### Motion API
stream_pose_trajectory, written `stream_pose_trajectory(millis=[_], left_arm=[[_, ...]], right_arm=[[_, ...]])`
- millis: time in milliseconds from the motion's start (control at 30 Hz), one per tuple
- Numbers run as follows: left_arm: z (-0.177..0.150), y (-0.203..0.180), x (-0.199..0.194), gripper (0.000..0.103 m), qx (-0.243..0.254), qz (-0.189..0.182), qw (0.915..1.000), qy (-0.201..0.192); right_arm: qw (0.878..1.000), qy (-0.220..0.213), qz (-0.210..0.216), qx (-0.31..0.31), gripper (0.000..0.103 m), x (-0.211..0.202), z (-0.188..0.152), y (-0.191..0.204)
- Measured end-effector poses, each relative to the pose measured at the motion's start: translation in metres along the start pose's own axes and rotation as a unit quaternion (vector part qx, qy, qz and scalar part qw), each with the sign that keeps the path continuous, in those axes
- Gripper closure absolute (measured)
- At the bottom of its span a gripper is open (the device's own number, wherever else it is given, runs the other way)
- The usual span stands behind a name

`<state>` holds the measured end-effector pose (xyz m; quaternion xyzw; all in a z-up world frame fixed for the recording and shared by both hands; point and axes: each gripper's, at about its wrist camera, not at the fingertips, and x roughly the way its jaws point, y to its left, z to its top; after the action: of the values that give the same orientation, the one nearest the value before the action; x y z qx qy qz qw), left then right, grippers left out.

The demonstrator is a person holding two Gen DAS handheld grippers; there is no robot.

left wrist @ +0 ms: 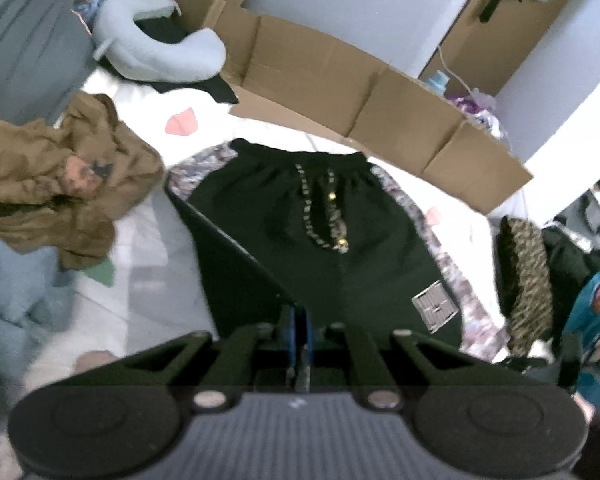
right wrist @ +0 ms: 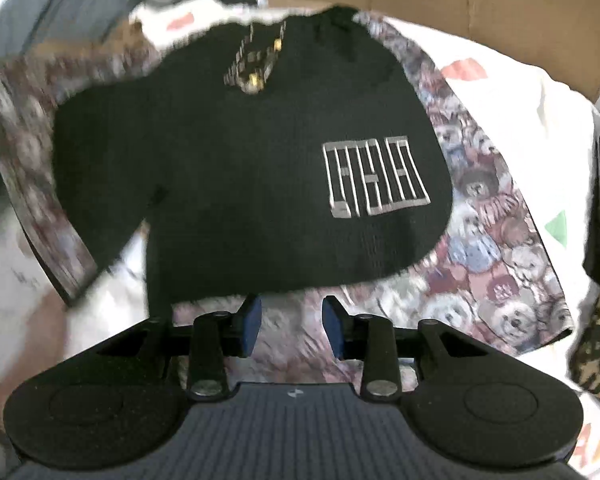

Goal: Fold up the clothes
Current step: 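Move the left gripper to the jacket's side edge and grasp it, then lift the jacket edge with the left gripper and fold it over the body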

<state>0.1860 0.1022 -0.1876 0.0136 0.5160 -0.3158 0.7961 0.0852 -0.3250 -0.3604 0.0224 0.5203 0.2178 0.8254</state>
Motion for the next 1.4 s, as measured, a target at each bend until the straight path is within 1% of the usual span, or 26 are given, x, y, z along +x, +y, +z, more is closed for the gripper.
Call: stream_pose_trajectory(millis=[100, 233, 300, 433, 533, 633, 733, 900, 1033, 1200, 1300, 1400], left_arm=[[0.005, -0.015, 0.01, 0.098, -0.003, -0.01, 0.9999, 0.004], [0.008, -0.029, 0.025, 0.098, -0.016, -0.02, 0.9995, 0.016], [0.007, -0.036, 0.034, 0.098, -0.019, -0.031, 0.999, 0.024], [0.005, -0.053, 0.053, 0.098, -0.011, -0.045, 0.9982, 0.037], [0.003, -0.062, 0.068, 0.098, -0.006, -0.067, 0.9969, 0.04], [0.002, -0.066, 0.082, 0.098, -0.011, -0.082, 0.9957, 0.041], [-0.002, -0.067, 0.096, 0.098, -0.019, -0.097, 0.9942, 0.043], [-0.012, -0.069, 0.118, 0.098, -0.029, -0.123, 0.9911, 0.044], [-0.023, -0.069, 0.135, 0.097, -0.041, -0.152, 0.9865, 0.045], [-0.039, -0.069, 0.155, 0.097, -0.074, -0.184, 0.9788, 0.052], [-0.044, -0.072, 0.163, 0.097, -0.084, -0.196, 0.9752, 0.062], [-0.045, -0.076, 0.167, 0.097, -0.082, -0.204, 0.9734, 0.065]], right_arm=[[1.0, -0.023, 0.014, 0.015, 0.062, -0.007, 0.007, -0.001], [0.999, -0.045, 0.013, 0.013, 0.062, -0.014, 0.014, -0.002], [0.998, -0.055, 0.019, 0.016, 0.06, -0.018, 0.017, -0.002], [0.996, -0.076, 0.033, 0.023, 0.057, -0.023, 0.023, -0.005], [0.995, -0.091, 0.039, 0.015, 0.057, -0.027, 0.028, -0.001], [0.993, -0.108, 0.044, 0.002, 0.057, -0.031, 0.034, 0.004], [0.99, -0.126, 0.067, -0.006, 0.057, -0.034, 0.041, 0.011], [0.987, -0.127, 0.097, -0.033, 0.057, -0.025, 0.055, 0.035], [0.983, -0.126, 0.118, -0.054, 0.057, -0.017, 0.06, 0.057], [0.984, -0.115, 0.103, -0.092, 0.057, 0.001, 0.063, 0.082], [0.986, -0.11, 0.091, -0.085, 0.057, 0.012, 0.065, 0.087], [0.987, -0.109, 0.085, -0.082, 0.057, 0.019, 0.066, 0.091]])
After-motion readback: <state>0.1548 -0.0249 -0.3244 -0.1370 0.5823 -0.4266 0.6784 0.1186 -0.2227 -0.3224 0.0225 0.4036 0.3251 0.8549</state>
